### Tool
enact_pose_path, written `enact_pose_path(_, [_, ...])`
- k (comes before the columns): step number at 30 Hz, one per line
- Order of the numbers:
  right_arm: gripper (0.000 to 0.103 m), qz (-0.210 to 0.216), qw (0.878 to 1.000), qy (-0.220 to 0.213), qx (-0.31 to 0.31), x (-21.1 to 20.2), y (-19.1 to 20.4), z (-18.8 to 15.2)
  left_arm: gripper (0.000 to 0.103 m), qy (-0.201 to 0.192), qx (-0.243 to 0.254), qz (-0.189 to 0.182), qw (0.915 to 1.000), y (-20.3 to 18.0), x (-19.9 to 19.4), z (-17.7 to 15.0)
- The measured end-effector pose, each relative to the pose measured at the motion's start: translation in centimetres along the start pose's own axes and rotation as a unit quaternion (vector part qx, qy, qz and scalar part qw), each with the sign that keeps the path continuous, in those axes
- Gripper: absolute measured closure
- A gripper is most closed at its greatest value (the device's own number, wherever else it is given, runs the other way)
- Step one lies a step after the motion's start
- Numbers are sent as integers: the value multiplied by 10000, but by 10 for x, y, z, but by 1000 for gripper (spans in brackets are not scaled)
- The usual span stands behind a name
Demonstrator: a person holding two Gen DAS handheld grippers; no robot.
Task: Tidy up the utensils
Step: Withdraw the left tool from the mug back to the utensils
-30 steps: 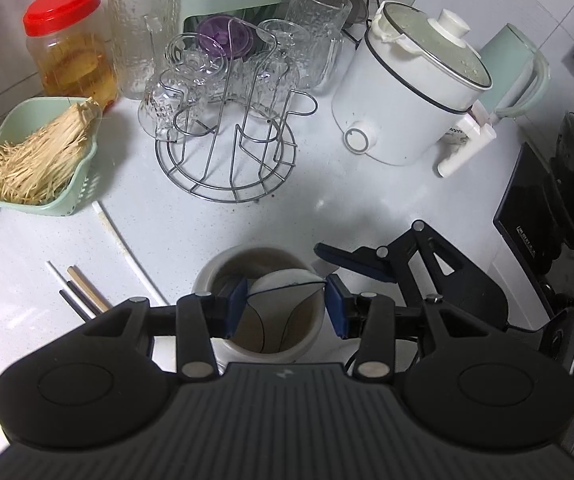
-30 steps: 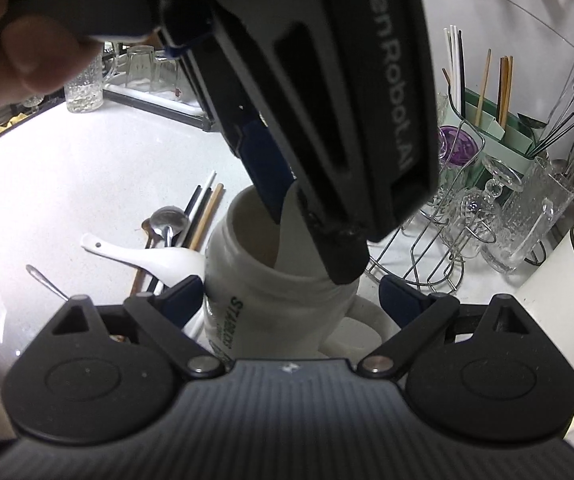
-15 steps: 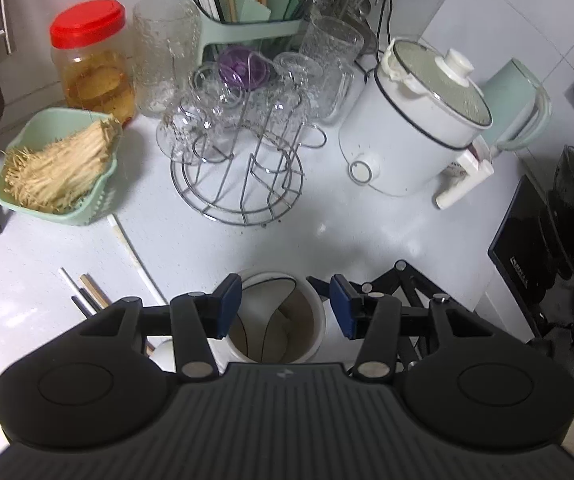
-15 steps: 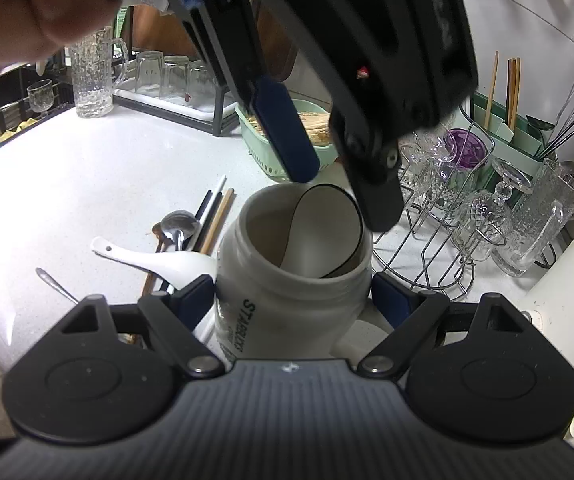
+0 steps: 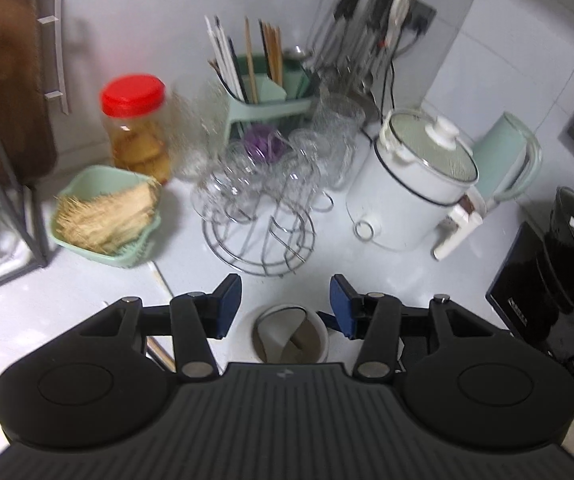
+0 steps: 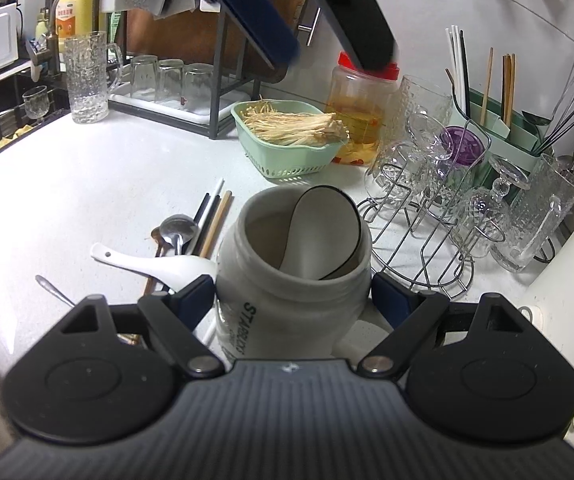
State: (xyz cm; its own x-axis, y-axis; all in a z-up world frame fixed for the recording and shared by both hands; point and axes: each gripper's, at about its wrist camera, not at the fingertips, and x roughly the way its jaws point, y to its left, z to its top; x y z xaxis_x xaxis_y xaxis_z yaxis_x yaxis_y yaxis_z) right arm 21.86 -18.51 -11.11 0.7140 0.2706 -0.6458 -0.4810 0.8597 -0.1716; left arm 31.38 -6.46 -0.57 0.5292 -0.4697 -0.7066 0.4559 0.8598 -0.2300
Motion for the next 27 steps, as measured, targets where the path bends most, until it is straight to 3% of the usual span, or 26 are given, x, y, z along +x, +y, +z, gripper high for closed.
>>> enact_pose_path(10, [15,-32,9991,-5,420,2,-3,4,48,-559,-217,397,9974,24,-51,-23])
enact_pose_path(22, [15,-121,9947,0,1021,2,-6,8,48,-484,-669,579,9949,60,-63,-74])
enact_pose_path(24, [7,-135,9936,27,1118,3,-7,9,48,-427,-705,585,9949,65,-60,-83])
enact_pose_path(27, [3,-54,9923,46,1240,1,-8,8,48,-320,-716,584,9952,73,-55,-97])
